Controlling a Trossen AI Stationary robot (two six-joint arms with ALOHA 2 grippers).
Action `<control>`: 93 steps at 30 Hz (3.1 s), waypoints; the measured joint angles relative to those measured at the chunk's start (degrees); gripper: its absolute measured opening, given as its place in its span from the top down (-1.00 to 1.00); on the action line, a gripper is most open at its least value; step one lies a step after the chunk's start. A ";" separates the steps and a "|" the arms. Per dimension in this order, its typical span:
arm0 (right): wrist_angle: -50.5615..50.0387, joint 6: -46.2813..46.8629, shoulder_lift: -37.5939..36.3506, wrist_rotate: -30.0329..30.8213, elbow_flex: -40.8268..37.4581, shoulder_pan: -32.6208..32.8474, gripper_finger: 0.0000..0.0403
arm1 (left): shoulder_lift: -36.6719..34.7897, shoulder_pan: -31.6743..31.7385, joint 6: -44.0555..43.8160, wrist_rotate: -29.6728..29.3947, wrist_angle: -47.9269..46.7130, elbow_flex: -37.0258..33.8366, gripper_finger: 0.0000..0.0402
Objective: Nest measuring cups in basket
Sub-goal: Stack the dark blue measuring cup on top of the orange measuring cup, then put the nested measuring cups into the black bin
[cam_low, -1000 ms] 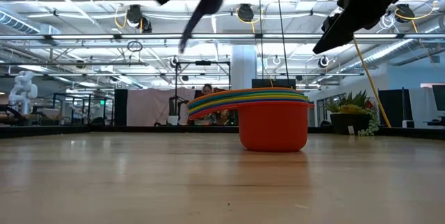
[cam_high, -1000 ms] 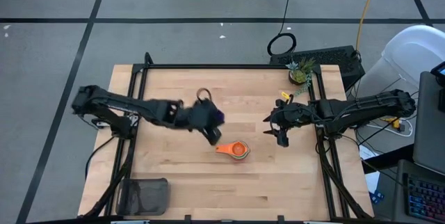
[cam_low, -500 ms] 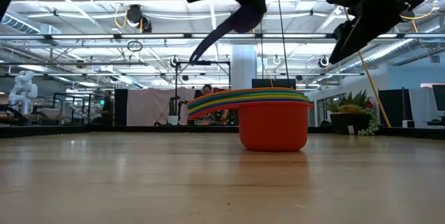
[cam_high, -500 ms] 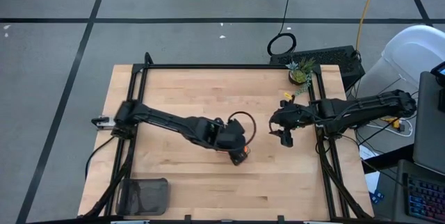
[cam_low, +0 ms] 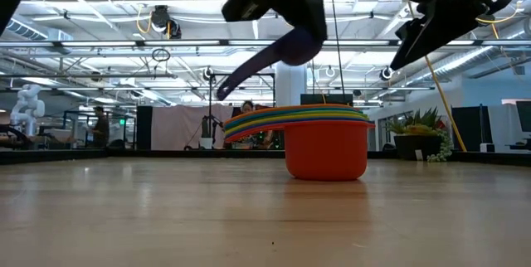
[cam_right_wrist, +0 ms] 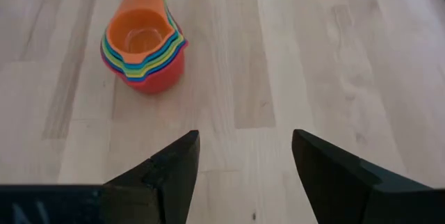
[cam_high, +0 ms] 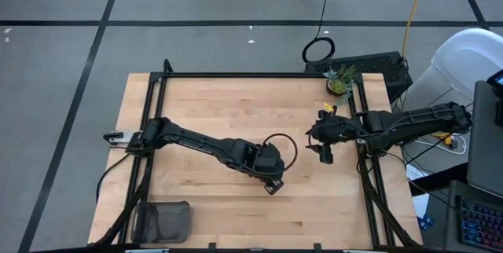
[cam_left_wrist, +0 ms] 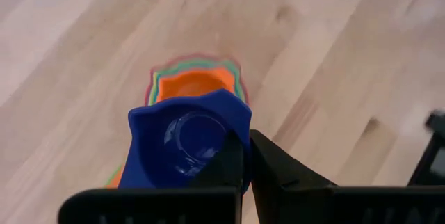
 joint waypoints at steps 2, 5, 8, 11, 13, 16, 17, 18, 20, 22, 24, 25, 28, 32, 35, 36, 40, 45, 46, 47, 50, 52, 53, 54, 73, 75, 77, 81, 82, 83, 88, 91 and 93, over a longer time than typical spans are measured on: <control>0.40 -0.57 -0.02 0.00 0.00 0.00 -0.10 | 0.07 0.21 0.70 2.03 -0.94 -0.03 0.96; 0.59 -0.49 -0.02 -0.04 0.00 0.00 -0.10 | 0.74 0.60 1.45 2.65 -0.45 -0.05 0.96; 0.65 -0.37 -0.02 -0.04 0.00 0.00 -0.10 | 1.26 0.72 2.22 2.73 0.29 -0.20 0.96; 0.65 -0.31 -0.02 -0.04 0.00 0.00 -0.10 | 1.63 0.70 3.44 2.67 2.73 -0.09 0.96; 0.62 -0.23 -0.02 -0.07 0.00 0.00 -0.10 | 2.11 0.72 4.08 2.67 2.49 -0.09 0.96; 0.61 0.37 -0.02 -0.09 0.00 0.00 -0.10 | 2.74 0.86 4.47 2.75 2.82 -0.12 0.94; 0.61 0.59 -0.02 -0.09 0.00 0.00 -0.10 | 2.74 0.90 4.65 2.75 2.92 -0.13 0.92; 0.59 0.77 -0.02 -0.09 0.00 0.00 -0.10 | 2.72 0.90 4.99 2.73 3.34 -0.14 0.89; 0.43 0.99 -0.02 -0.09 0.00 0.00 -0.10 | 2.67 0.94 5.56 2.67 3.62 -0.11 0.86; 0.47 1.01 -0.02 -0.10 0.00 0.00 -0.10 | 2.69 0.94 6.44 2.69 4.01 -0.11 0.84; 0.43 1.44 -0.02 -0.11 0.00 0.00 -0.10 | 2.69 0.94 7.00 2.70 4.59 -0.11 0.83; 0.41 1.80 -0.02 -0.11 0.00 0.00 -0.10 | 2.69 0.94 7.24 2.71 4.75 -0.11 0.83; 0.10 2.29 -0.02 -0.12 0.00 0.00 -0.10 | 2.67 0.94 7.72 2.80 4.74 -0.11 0.82; -0.29 2.30 -0.02 -0.33 0.00 0.00 -0.10 | 2.67 0.94 8.23 3.70 4.80 -0.11 0.80; -0.27 2.33 -0.02 -0.35 0.00 0.00 -0.10 | 2.67 0.94 8.48 3.74 4.78 -0.11 0.72; -0.27 2.50 -0.02 -0.35 0.00 0.00 -0.10 | 2.67 0.94 8.48 3.74 4.78 -0.11 0.68; -0.27 2.95 -0.02 -0.37 0.00 0.00 -0.10 | 2.67 0.95 8.47 3.19 4.76 -0.11 0.50; -0.29 3.00 -0.02 -0.37 0.00 0.00 -0.10 | 2.62 1.38 9.49 2.80 4.76 -0.11 0.35; -0.28 3.31 -0.02 -0.37 0.00 0.00 -0.10 | 2.40 1.40 10.34 2.78 4.58 -0.11 0.33; -0.28 3.71 -0.02 -0.37 0.00 0.00 -0.10 | 2.29 1.42 11.35 2.73 4.46 -0.11 0.32; -0.25 5.18 0.00 -0.45 0.00 0.00 -0.10 | 1.72 1.38 14.94 2.58 2.97 -0.11 0.29; 0.08 6.13 0.00 -0.65 0.00 0.00 -0.10 | 1.62 1.29 16.63 2.54 0.89 -0.11 0.29; 0.35 6.30 0.00 -0.79 0.00 0.00 -0.10 | 1.62 1.21 17.31 2.34 -0.31 -0.11 0.29; 0.54 6.20 0.15 -1.66 0.00 0.09 -0.10 | 1.62 1.09 18.06 1.79 -1.89 -0.11 0.29; -0.73 -1.63 20.04 -2.00 15.70 9.29 -0.21 | -12.02 -9.40 12.55 -32.66 -22.09 -0.18 0.29; -3.02 -2.79 22.50 -1.90 20.46 9.60 -0.23 | -14.20 -11.56 12.78 -36.32 -20.73 -0.14 0.29; -5.12 -4.03 25.18 -1.88 24.70 9.77 -0.25 | -16.08 -13.99 12.85 -39.62 -20.32 -0.11 0.29; -9.61 -6.25 29.55 -1.01 30.11 9.78 -0.26 | -19.36 -18.74 11.73 -44.54 -20.82 -0.95 0.29; -10.36 -6.68 30.16 -0.33 30.62 9.74 -0.26 | -20.45 -19.99 10.94 -45.67 -21.04 -2.04 0.29; -10.65 -7.12 30.54 -0.10 30.83 9.66 -0.26 | -21.51 -21.06 9.85 -46.83 -21.08 -3.40 0.29; -9.22 -6.71 31.48 -0.25 30.86 9.27 -0.26 | -29.74 -26.40 0.12 -51.26 -20.65 -16.34 0.29; -7.95 -6.85 31.84 -0.38 31.02 9.29 -0.26 | -36.25 -29.41 -5.88 -55.87 -18.07 -26.07 0.29; -8.65 -7.05 32.26 -0.28 31.49 9.11 -0.26 | -40.62 -31.11 -7.14 -58.32 -13.55 -32.27 0.29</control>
